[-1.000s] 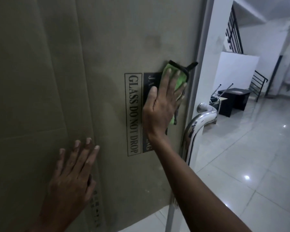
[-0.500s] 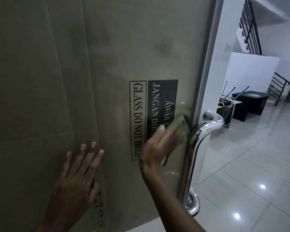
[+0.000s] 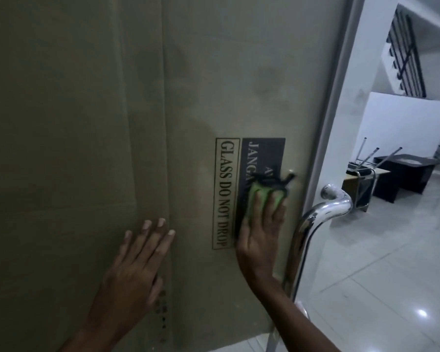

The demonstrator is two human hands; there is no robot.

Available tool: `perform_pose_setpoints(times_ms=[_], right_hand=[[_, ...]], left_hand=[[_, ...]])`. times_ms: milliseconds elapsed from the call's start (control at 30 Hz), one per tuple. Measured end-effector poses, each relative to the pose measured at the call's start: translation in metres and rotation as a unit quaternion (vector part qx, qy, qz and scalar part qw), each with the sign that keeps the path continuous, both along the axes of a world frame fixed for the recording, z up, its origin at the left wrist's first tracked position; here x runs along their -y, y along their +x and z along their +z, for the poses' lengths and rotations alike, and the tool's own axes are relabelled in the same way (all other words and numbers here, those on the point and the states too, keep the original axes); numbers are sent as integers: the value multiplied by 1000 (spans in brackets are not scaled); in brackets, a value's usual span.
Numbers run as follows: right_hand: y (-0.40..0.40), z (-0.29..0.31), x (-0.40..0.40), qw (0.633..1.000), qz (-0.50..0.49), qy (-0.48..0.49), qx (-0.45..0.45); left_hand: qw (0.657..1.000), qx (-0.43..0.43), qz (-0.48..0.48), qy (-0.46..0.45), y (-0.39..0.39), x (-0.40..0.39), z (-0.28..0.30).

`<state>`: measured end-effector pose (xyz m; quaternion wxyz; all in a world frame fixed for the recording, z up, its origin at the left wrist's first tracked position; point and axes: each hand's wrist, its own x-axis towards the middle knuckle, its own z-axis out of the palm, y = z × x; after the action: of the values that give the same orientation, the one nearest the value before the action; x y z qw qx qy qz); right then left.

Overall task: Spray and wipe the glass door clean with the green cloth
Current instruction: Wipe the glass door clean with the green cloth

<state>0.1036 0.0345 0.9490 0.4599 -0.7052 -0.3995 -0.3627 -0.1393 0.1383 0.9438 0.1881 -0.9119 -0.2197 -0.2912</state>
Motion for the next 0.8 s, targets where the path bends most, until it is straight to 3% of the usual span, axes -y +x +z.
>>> perform_pose_setpoints(times_ms=[67, 133, 233, 300, 400, 467, 567, 667, 800], right_hand=[[-16, 35, -11, 995, 22, 65, -76], [-34, 65, -21, 995, 45, 69, -52], [-51, 71, -33, 988, 58, -26, 138], [-49, 45, -35, 960, 69, -99, 254], [-28, -12, -23, 916, 76, -174, 354], [-10, -24, -12, 920, 66, -167, 348], [-13, 10, -18, 973, 41, -75, 214], [-40, 58, -38, 992, 39, 10, 118], [-52, 44, -53, 973, 27, -22, 228]], left_hand=[[1000, -18, 1, -6, -3, -1, 2], [1000, -20, 1, -17, -4, -1, 3], [1000, 7, -4, -14, -2, 0, 1], [999, 43, -18, -22, 0, 1, -1], [993, 106, -11, -43, -3, 4, -8], [991, 127, 8, -47, -7, 4, -14], [989, 132, 41, -53, -21, -1, -26], [987, 149, 49, -44, -32, -14, -29], [982, 189, 23, -16, -29, -27, -40]])
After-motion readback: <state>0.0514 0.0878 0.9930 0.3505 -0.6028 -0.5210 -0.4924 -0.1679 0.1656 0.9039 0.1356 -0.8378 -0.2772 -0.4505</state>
